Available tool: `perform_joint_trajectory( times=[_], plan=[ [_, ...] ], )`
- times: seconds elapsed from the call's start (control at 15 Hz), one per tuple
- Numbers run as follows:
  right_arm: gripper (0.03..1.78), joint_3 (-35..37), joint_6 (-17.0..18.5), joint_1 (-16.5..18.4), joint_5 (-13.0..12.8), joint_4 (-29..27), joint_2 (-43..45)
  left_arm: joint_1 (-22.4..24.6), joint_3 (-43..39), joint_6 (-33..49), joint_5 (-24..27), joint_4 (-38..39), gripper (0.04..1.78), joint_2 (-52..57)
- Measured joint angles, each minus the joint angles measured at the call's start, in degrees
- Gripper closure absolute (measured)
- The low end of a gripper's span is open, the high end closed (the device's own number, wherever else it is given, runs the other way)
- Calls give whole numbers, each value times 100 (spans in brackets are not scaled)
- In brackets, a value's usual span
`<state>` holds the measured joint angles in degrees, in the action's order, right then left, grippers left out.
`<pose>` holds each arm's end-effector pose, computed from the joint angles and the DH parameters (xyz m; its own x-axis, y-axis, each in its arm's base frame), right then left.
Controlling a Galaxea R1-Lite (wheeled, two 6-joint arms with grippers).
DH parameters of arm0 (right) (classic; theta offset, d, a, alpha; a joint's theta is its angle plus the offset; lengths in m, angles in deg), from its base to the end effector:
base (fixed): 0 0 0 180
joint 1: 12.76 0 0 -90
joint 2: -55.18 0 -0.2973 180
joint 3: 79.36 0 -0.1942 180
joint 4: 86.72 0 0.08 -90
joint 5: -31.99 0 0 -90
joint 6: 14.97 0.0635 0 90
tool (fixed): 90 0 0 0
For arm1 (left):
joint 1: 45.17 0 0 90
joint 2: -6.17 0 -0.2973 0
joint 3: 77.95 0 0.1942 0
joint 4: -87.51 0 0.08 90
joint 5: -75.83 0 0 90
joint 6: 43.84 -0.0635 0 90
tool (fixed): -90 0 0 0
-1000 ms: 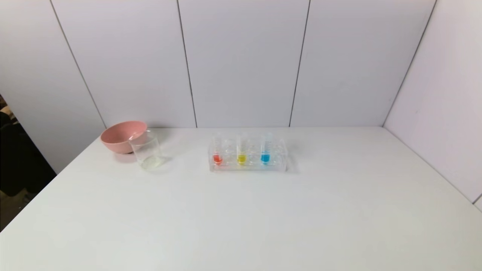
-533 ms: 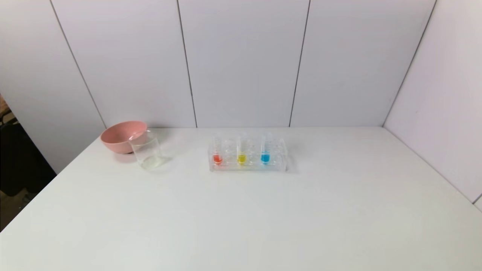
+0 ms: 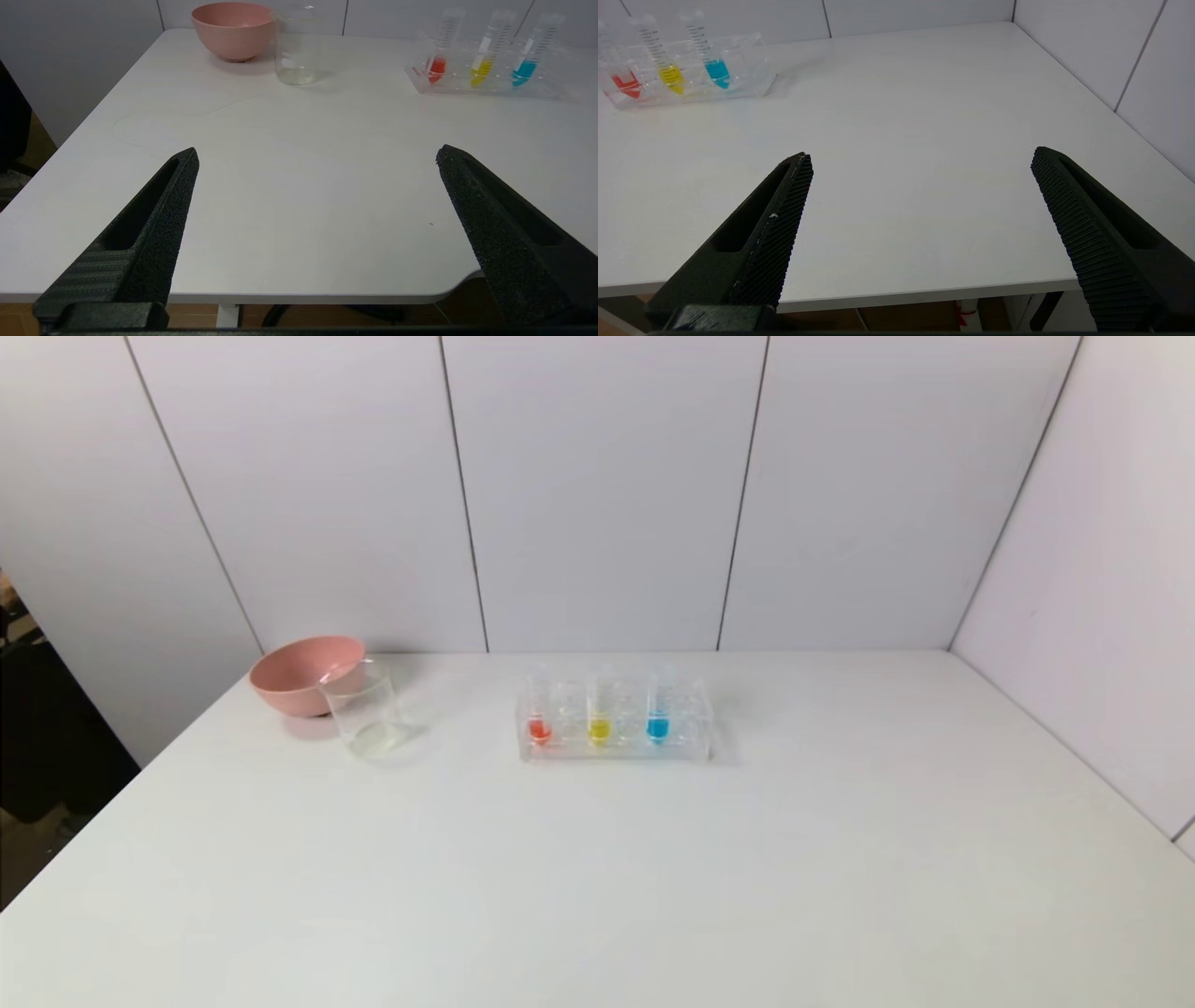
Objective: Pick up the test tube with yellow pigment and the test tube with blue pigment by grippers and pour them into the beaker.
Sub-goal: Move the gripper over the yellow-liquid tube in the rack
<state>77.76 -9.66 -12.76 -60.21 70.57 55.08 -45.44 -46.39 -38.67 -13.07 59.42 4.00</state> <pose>0.0252 -0.0024 0.0759 0.9993 -0.0384 0.0012 0.0381 0.9950 0.0926 0.0156 -0.0013 0.1098 0.9995 -0.0239 0.0227 0.0259 0.9956 -0.0897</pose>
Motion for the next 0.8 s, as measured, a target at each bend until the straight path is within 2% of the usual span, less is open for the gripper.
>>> perform_joint_trajectory(
  times=[0.33,0.8],
  plan=[
    [10,0,2,0,0,0,0,6,953,28,260,221,4,-1241],
    [10,0,2,0,2,0,0,-17,1686,211,262,2425,4,-4253]
  ],
)
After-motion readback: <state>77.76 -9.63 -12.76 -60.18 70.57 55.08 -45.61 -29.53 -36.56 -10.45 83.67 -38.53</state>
